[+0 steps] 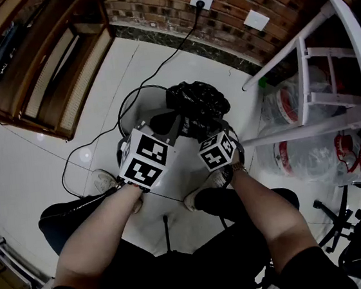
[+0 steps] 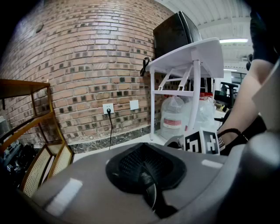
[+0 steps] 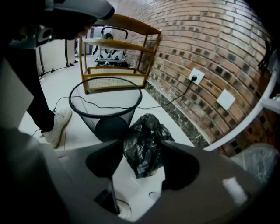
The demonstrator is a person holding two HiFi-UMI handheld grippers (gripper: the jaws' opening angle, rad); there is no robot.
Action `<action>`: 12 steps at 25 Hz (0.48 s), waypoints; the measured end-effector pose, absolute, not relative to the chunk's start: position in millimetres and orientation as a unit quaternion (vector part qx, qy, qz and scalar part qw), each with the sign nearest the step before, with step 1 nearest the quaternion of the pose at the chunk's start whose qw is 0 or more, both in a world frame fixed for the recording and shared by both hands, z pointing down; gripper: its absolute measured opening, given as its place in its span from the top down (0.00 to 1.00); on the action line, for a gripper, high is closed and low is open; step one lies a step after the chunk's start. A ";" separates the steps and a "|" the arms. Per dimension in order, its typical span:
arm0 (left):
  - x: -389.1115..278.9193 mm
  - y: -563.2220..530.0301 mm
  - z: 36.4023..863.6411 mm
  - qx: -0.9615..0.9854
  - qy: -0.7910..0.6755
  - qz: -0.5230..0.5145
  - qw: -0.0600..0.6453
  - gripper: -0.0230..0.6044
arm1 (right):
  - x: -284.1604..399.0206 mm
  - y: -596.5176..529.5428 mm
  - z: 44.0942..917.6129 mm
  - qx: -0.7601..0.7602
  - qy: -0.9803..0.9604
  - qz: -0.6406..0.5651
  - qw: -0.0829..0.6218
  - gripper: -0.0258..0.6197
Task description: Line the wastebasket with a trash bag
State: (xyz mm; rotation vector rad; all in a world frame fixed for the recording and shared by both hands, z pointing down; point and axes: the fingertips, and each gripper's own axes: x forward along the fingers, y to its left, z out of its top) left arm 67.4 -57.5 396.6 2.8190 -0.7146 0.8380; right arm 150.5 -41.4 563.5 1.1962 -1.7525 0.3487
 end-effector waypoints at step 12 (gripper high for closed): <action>110.6 -91.0 473.1 0.920 -0.164 0.353 0.051 0.96 | 163.1 -77.8 649.3 0.503 -0.695 0.176 0.482 0.55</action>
